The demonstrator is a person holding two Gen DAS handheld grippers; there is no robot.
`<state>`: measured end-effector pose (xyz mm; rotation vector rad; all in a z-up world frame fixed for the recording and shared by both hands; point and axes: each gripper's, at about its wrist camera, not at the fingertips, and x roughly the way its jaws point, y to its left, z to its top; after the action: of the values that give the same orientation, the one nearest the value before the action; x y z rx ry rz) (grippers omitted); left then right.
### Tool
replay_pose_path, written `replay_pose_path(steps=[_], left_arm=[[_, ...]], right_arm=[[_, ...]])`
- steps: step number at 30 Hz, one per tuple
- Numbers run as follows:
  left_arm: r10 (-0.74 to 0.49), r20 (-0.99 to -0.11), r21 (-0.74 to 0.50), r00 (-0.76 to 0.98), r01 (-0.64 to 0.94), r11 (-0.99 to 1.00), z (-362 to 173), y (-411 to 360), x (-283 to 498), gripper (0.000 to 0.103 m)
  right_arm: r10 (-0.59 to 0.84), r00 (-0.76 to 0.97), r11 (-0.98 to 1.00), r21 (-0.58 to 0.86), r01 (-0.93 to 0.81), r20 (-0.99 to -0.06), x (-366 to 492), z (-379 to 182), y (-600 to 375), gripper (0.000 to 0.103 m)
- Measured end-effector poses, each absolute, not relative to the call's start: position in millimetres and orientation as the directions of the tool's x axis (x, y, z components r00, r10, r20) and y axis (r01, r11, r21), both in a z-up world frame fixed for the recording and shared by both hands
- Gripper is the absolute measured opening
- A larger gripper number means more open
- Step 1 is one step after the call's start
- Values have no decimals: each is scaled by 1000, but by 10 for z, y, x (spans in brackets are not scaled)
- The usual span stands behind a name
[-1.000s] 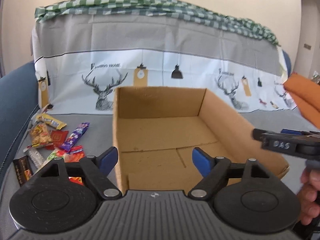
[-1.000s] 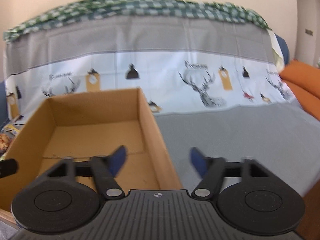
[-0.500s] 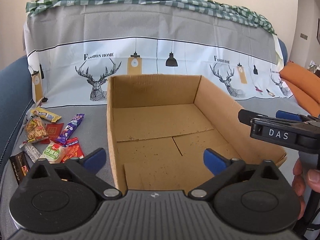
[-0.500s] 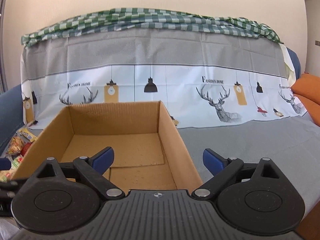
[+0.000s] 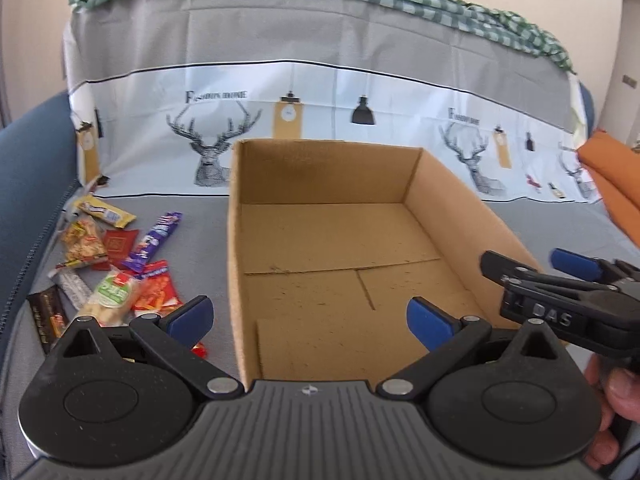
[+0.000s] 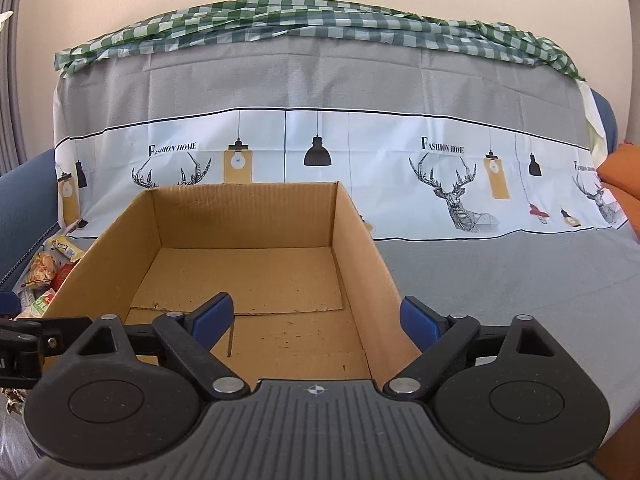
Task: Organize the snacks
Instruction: 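Move both tools from the cardboard box toward the snack pile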
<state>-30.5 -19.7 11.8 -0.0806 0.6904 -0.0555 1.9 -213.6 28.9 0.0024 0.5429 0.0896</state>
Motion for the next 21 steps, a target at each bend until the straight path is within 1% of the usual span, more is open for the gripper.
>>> replay_pose_path(steps=[3,5,8,10,11,12,13,14,15,16,18,20,21], left_arm=[[-109,-627,-109,771,51,993,102,-189,-342,103],[-138,-625,-142,768,62,988,96,-159,-349,103],[-161,-611,-166,775,74,983,98,-142,-374,102],[-160,-602,-159,782,78,984,103,-153,-392,98],[-159,-601,-157,783,79,984,106,-154,-395,93],[-160,-601,-158,783,80,984,106,-152,-397,85],[-160,-603,-158,782,80,984,102,-147,-397,81],[-166,-604,-162,780,84,983,102,-138,-396,69],[-171,-606,-164,777,88,982,99,-132,-395,54],[-175,-606,-165,776,92,982,103,-126,-399,47],[-179,-601,-161,779,101,982,130,-95,-411,21],[-199,-601,-181,774,111,977,188,-29,-413,12],[-224,-600,-204,768,123,971,232,22,-404,11]], right_arm=[[89,853,996,27,-88,-514,15,285,-2135,81],[90,854,996,23,-91,-513,12,279,-2133,79],[98,854,995,26,-99,-511,6,277,-2131,72],[105,856,994,24,-108,-507,-4,277,-2128,67],[110,856,993,25,-113,-505,-3,278,-2119,65],[116,857,993,27,-118,-502,-5,278,-2111,64],[121,858,992,28,-123,-499,-9,276,-2101,63],[125,859,991,31,-127,-496,-9,280,-2091,62],[130,860,991,33,-130,-493,-12,283,-2082,60],[134,862,990,34,-135,-489,-16,285,-2075,57],[144,863,989,37,-145,-484,-17,293,-2051,54],[154,865,987,39,-155,-478,-18,308,-2019,49],[161,865,986,42,-160,-475,-21,317,-2003,48]])
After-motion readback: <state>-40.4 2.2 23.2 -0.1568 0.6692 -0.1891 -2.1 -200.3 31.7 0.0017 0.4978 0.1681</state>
